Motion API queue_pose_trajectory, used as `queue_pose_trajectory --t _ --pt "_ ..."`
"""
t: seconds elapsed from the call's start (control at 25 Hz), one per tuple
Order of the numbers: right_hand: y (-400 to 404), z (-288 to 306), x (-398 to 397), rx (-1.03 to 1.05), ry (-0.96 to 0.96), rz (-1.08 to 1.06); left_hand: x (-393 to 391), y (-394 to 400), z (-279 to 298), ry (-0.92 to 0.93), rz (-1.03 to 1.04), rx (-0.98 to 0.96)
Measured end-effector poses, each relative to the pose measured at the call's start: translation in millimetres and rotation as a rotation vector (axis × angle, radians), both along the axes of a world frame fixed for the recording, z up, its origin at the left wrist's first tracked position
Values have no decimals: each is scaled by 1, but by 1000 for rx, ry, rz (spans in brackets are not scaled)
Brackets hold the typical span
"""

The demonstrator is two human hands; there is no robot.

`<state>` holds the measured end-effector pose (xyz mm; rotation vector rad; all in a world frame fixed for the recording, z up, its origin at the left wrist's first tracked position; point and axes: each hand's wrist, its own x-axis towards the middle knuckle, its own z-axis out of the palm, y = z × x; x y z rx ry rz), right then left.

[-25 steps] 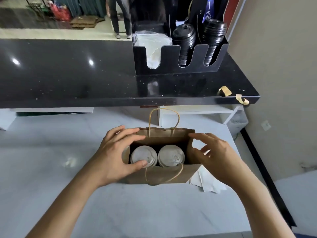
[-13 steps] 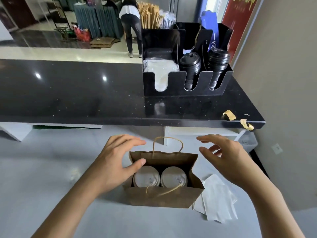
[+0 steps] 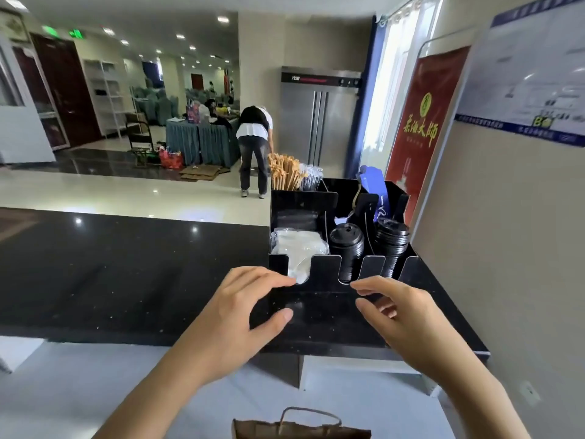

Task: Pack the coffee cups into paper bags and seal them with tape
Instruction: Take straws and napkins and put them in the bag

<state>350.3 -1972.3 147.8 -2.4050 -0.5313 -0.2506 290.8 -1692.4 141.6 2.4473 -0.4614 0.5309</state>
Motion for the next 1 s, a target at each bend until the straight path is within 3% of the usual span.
queue_pose_trajectory --t 0.36,0.76,1.0 --pt "37 56 79 83 -123 -30 73 -10 45 -111 5 -14" --pt "80 61 187 133 -123 -123 142 1 41 -81 39 -55" --pt "111 58 244 103 -260 -193 169 11 36 -84 52 -57"
